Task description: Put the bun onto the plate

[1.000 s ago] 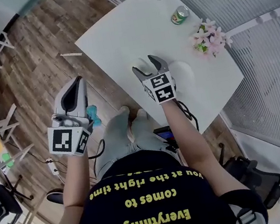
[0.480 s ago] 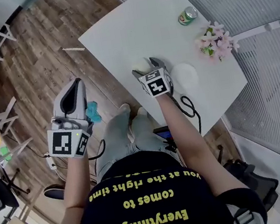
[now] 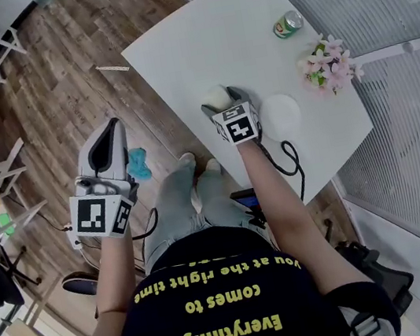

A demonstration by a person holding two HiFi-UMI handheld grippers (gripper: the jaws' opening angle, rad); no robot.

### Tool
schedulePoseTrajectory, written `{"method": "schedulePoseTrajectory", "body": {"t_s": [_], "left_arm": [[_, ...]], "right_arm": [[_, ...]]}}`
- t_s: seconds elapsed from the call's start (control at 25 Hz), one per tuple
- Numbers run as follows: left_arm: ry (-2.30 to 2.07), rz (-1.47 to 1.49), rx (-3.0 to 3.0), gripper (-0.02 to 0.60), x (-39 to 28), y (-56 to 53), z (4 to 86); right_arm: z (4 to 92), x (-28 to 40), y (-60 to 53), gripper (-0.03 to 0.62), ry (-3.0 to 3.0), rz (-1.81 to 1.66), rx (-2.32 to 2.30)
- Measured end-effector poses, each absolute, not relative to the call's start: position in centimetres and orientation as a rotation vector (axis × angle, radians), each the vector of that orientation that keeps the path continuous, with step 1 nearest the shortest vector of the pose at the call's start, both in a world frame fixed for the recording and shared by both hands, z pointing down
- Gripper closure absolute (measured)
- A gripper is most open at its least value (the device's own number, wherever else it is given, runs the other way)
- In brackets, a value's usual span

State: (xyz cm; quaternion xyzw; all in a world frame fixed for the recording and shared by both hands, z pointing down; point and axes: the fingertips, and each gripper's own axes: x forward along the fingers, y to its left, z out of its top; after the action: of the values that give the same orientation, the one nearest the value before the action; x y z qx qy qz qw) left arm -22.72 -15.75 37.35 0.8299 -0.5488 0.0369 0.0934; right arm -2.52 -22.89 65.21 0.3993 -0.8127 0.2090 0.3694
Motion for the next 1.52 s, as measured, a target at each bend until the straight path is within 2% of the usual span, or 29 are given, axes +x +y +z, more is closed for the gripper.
{"method": "schedulePoseTrajectory", "body": {"t_s": [0.24, 0.4, 0.84, 1.2, 1.52], "left_arm": [[-1.621, 0.11, 2.458, 0.581, -22.4, -15.5, 37.7], [-1.616, 0.115, 2.462, 0.581, -22.0, -15.6, 37.8], [-1.608, 0.119, 2.473, 0.581, -22.3, -15.5, 37.5], [-1.574, 0.088, 2.519, 0.581, -21.8, -16.3, 36.4], [-1.504, 0.071, 2.572, 0.581, -19.5, -16.6, 36.0]], "right_arm": [[65.2, -2.6, -22.9, 0.205, -2.095, 0.534, 1.018], [65.2, -2.8, -22.6, 0.264, -2.098, 0.535, 1.009], [63.7, -2.7, -21.8, 0.267, -2.123, 0.505, 1.032], [57.9, -1.1, -21.1, 0.267, -2.214, 0.464, 1.113], [51.9, 3.2, -19.8, 0.267, -2.266, 0.412, 1.25]]}}
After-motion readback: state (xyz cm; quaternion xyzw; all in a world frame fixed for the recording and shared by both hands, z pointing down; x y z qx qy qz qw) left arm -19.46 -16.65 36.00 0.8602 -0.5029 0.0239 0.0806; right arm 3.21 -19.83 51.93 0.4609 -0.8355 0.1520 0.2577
